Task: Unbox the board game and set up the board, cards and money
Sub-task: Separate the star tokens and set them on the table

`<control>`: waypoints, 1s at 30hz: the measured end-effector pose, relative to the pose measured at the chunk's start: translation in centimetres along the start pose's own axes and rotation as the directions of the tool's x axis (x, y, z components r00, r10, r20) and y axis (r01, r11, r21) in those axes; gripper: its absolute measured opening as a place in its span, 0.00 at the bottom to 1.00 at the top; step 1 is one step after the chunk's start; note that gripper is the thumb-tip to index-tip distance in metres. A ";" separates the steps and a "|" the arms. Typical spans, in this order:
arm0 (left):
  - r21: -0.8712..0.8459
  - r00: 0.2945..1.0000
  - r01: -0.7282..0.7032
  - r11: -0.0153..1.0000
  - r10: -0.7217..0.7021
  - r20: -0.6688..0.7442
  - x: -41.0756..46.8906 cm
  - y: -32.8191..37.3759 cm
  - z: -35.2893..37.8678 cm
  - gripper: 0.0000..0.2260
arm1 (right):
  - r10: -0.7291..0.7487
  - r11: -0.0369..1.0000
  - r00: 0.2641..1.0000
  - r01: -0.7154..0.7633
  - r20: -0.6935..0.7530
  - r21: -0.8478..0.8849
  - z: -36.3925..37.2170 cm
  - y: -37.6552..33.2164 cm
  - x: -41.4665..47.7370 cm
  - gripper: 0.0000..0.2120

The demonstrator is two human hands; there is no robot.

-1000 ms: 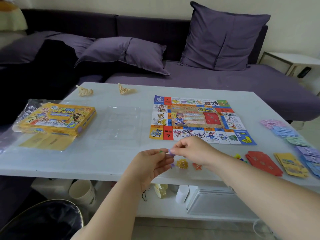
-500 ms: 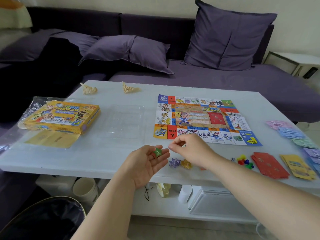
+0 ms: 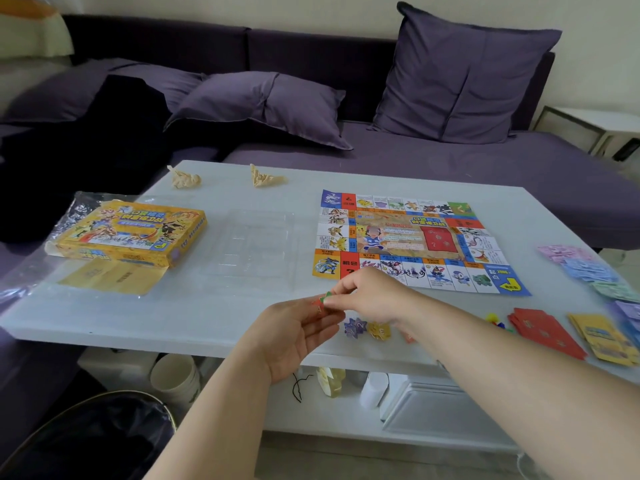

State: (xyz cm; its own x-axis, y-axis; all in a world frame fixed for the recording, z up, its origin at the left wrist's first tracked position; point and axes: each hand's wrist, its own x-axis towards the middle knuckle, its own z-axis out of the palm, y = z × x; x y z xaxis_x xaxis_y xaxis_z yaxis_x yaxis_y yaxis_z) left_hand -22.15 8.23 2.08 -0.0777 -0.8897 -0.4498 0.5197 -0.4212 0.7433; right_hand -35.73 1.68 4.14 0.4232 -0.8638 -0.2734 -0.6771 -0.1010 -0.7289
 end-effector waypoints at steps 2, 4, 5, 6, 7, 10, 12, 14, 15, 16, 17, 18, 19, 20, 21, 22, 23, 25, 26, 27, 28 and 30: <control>0.021 0.998 -0.031 0.999 0.032 -0.045 0.0 0.1 -0.3 0.10 | 0.022 0.999 1.000 -0.023 0.021 0.035 -0.3 -0.1 0.4 0.11; 0.047 0.988 -0.087 0.995 0.092 -0.125 0.1 0.3 -0.8 0.10 | 0.032 0.997 0.999 -0.031 -0.023 0.068 -0.4 0.0 0.8 0.12; 0.052 0.978 -0.117 0.992 0.124 -0.165 0.3 0.5 -1.1 0.10 | 0.037 0.997 0.998 -0.033 -0.054 0.067 -0.3 0.1 0.9 0.11; 0.051 0.969 -0.143 0.988 0.150 -0.198 0.4 0.6 -1.5 0.10 | 0.037 0.998 0.997 -0.034 -0.072 0.047 -0.1 0.4 1.0 0.10; 0.048 0.961 -0.161 0.986 0.168 -0.220 0.5 0.8 -1.8 0.09 | 0.033 0.999 0.997 -0.032 -0.069 0.014 0.3 0.6 1.0 0.10; 0.053 0.954 -0.180 0.982 0.188 -0.235 0.4 1.0 -2.3 0.08 | 0.012 0.995 1.000 -0.014 -0.022 -0.094 1.7 1.1 1.0 0.12; 0.068 0.961 -0.168 0.983 0.179 -0.213 0.3 1.0 -2.2 0.07 | -0.022 0.987 0.993 0.004 -0.113 -0.162 2.1 1.3 1.0 0.12; 0.098 0.976 -0.142 0.985 0.156 -0.154 0.1 0.8 -1.8 0.05 | -0.086 0.987 0.971 0.053 -0.222 -0.149 1.8 1.1 0.8 0.08; 0.125 0.984 -0.127 0.984 0.142 -0.112 0.0 0.7 -1.6 0.05 | -0.112 0.991 0.966 0.091 -0.234 -0.100 1.5 0.9 0.6 0.07; 0.161 0.989 -0.115 0.980 0.128 -0.071 0.0 0.6 -1.3 0.05 | -0.128 0.992 0.970 0.122 -0.205 -0.045 1.2 0.7 0.2 0.07; 0.205 0.992 -0.107 0.973 0.117 -0.037 -0.1 0.4 -1.0 0.05 | -0.134 0.991 0.980 0.136 -0.150 0.004 0.8 0.5 -0.3 0.08; 0.252 0.994 -0.102 0.962 0.109 -0.013 -0.1 0.3 -0.7 0.07 | -0.134 0.990 0.987 0.138 -0.091 0.037 0.5 0.4 -0.9 0.09; 0.293 0.995 -0.100 0.951 0.104 0.001 0.0 0.1 -0.4 0.08 | -0.132 0.990 0.990 0.134 -0.052 0.049 0.3 0.5 -1.4 0.09; 0.325 0.995 -0.097 0.941 0.098 0.011 0.0 0.0 -0.1 0.08 | -0.122 0.991 0.992 0.123 -0.039 0.051 0.0 0.8 -1.8 0.08; 0.351 0.996 -0.092 0.932 0.090 0.021 0.0 -0.1 0.2 0.07 | -0.102 0.993 0.994 0.104 -0.044 0.059 -0.1 1.1 -2.2 0.07; 0.374 0.996 -0.085 0.924 0.077 0.036 0.0 -0.2 0.5 0.06 | -0.077 0.993 0.996 0.081 -0.050 0.080 -0.3 1.5 -2.5 0.06; 0.390 0.997 -0.076 0.918 0.059 0.053 0.0 -0.3 0.9 0.05 | -0.056 0.992 0.997 0.061 -0.052 0.108 -0.5 1.8 -2.8 0.05; 0.389 0.995 -0.050 0.920 0.011 0.101 0.0 -0.5 1.5 0.08 | -0.033 0.991 0.998 0.039 -0.054 0.126 -1.0 2.3 -3.4 0.05; 0.375 0.992 -0.035 0.926 -0.015 0.129 -0.1 -0.5 1.7 0.09 | -0.025 0.992 0.998 0.032 -0.056 0.123 -1.3 2.5 -3.7 0.05; 0.353 0.987 -0.019 0.935 -0.039 0.156 -0.1 -0.6 2.1 0.10 | -0.016 0.992 0.998 0.023 -0.063 0.127 -1.5 2.8 -3.9 0.06; 0.331 0.982 -0.007 0.943 -0.056 0.179 -0.2 -0.7 2.4 0.11 | -0.006 0.990 0.997 0.016 -0.073 0.139 -1.7 3.1 -4.2 0.06; 0.320 0.979 -0.004 0.947 -0.062 0.196 -0.1 -0.8 3.2 0.11 | 0.011 0.984 0.995 0.007 -0.098 0.179 -2.1 3.8 -4.7 0.05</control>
State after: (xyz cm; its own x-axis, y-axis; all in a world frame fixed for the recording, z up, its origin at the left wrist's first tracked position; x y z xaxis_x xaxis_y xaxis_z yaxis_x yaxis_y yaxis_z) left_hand -25.27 8.15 3.09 -0.2746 -0.8793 -0.3892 0.2200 -0.4515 0.8647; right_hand -41.53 4.29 3.94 0.3543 -0.9093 -0.2184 -0.5555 -0.0167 -0.8314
